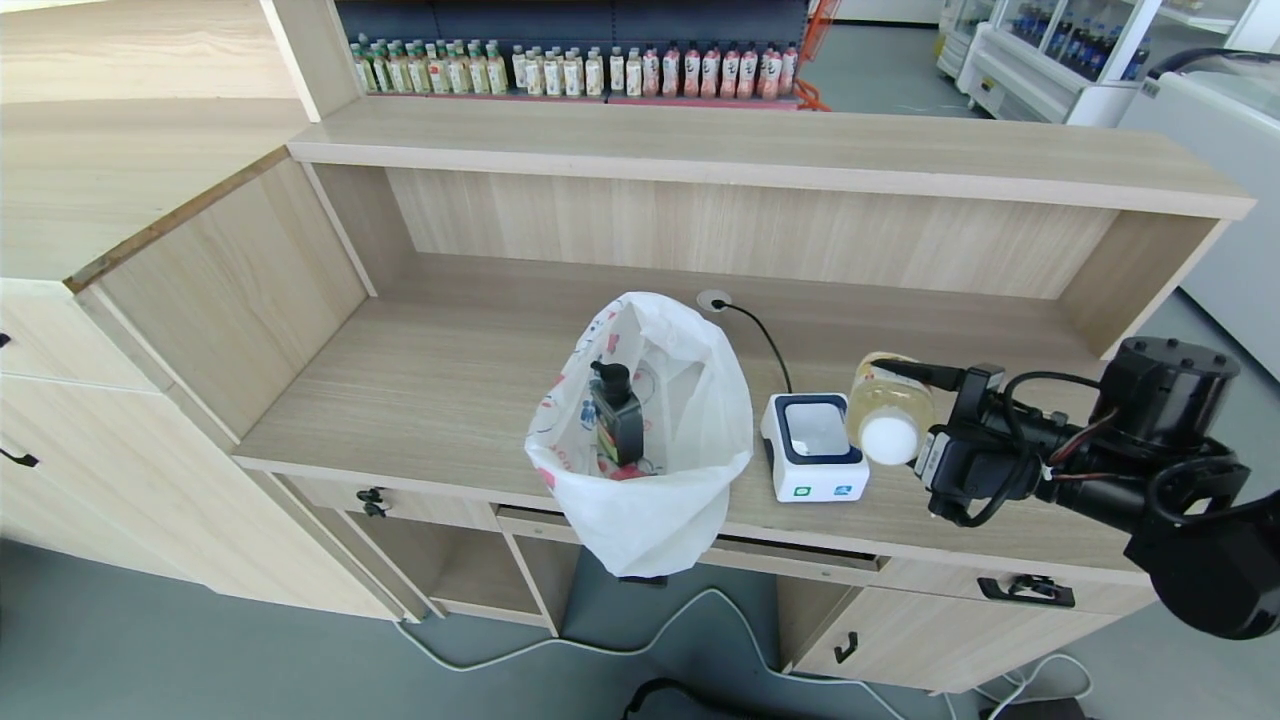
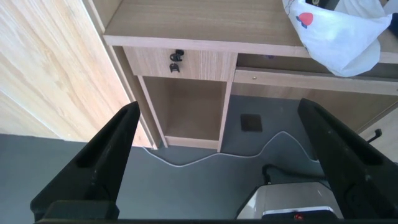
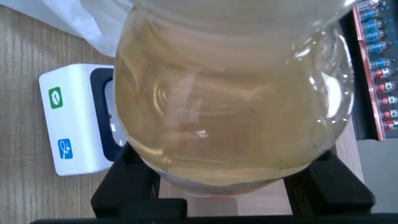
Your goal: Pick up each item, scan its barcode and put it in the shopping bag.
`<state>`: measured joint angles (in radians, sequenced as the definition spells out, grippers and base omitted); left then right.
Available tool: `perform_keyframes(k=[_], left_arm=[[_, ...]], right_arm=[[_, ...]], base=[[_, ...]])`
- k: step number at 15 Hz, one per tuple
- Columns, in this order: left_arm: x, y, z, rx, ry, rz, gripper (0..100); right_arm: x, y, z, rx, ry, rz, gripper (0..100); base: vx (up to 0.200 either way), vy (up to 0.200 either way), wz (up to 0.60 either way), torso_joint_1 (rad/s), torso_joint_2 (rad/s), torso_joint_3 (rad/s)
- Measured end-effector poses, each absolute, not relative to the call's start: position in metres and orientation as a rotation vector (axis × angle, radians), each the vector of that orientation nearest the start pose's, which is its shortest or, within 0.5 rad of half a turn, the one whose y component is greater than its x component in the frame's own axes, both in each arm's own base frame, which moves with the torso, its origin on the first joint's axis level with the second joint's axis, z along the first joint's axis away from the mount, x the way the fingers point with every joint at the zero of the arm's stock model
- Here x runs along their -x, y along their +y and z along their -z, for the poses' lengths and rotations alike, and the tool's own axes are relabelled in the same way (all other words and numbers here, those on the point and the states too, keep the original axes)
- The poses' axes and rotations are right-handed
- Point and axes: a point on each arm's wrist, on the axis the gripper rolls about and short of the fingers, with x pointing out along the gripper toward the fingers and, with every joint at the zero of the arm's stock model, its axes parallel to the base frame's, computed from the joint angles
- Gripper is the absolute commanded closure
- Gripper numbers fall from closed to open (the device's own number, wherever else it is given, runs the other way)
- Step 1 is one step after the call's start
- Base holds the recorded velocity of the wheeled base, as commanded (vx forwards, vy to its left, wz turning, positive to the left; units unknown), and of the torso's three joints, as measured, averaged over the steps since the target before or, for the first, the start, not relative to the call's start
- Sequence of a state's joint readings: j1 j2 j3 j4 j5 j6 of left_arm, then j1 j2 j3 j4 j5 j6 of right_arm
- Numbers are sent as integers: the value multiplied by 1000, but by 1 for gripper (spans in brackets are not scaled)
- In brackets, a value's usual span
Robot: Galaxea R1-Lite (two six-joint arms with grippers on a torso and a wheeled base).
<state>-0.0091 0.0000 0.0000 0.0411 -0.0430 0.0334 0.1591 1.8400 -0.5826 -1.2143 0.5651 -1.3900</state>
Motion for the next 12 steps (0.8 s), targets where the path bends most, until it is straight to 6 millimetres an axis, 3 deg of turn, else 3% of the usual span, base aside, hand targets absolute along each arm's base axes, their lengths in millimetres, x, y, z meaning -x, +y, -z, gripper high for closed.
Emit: perform_keyframes(k=[6, 12], left_arm=[[23, -1, -71, -33, 41, 53, 0], [23, -1, -71, -33, 41, 53, 0]], right_arm=[[-304, 64, -137, 1293, -545, -603, 100], [-303, 66, -121, 1263, -513, -642, 100]], base=[[0, 0, 0, 0, 0, 0], [0, 0, 0, 0, 0, 0]])
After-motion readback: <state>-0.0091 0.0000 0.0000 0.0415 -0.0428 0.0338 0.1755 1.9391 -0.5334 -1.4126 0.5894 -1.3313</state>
